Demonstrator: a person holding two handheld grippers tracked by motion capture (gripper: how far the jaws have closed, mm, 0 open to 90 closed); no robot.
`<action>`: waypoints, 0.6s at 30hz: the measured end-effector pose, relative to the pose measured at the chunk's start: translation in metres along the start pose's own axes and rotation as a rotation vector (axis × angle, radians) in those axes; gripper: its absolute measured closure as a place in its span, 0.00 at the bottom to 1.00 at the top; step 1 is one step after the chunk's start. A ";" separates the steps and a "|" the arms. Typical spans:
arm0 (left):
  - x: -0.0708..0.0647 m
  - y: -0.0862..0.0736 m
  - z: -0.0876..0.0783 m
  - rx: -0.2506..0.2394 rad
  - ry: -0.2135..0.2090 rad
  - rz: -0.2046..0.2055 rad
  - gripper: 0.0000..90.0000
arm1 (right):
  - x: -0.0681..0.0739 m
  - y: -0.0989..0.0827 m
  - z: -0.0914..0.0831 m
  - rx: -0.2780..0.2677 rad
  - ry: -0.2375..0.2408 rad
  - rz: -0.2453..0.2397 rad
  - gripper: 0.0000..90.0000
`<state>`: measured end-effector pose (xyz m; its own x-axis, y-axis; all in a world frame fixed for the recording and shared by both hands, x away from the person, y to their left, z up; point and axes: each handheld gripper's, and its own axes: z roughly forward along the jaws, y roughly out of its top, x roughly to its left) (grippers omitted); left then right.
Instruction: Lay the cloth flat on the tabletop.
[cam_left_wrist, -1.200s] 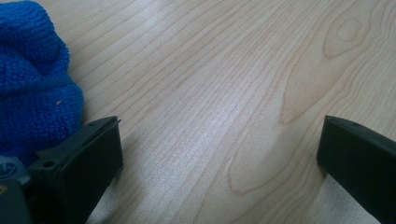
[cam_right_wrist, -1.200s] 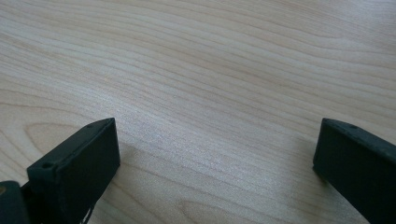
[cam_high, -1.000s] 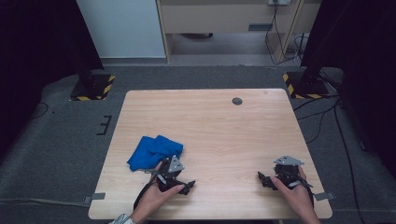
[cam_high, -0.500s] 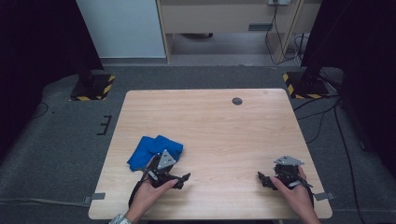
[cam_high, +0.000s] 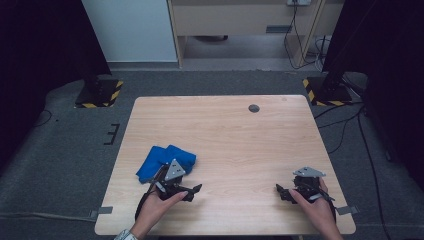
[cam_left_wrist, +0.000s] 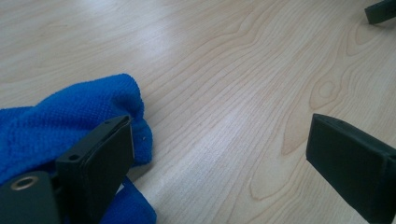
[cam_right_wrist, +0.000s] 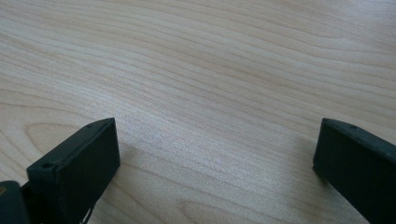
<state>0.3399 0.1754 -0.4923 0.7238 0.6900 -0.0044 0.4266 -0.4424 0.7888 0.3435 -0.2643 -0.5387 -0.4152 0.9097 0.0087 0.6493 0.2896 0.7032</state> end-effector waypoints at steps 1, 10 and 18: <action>0.001 0.001 -0.002 -0.004 0.011 -0.002 0.08 | 0.000 0.000 0.000 0.000 -0.001 0.000 0.01; 0.026 0.009 -0.017 -0.022 0.062 -0.041 0.08 | 0.000 0.000 0.000 0.000 0.000 0.000 0.01; 0.055 0.010 -0.028 -0.014 0.097 -0.076 0.08 | 0.000 0.000 0.000 0.000 -0.001 0.000 0.01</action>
<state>0.3692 0.2246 -0.4675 0.6333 0.7739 -0.0058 0.4704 -0.3790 0.7969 0.3435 -0.2642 -0.5387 -0.4145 0.9100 0.0082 0.6494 0.2895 0.7031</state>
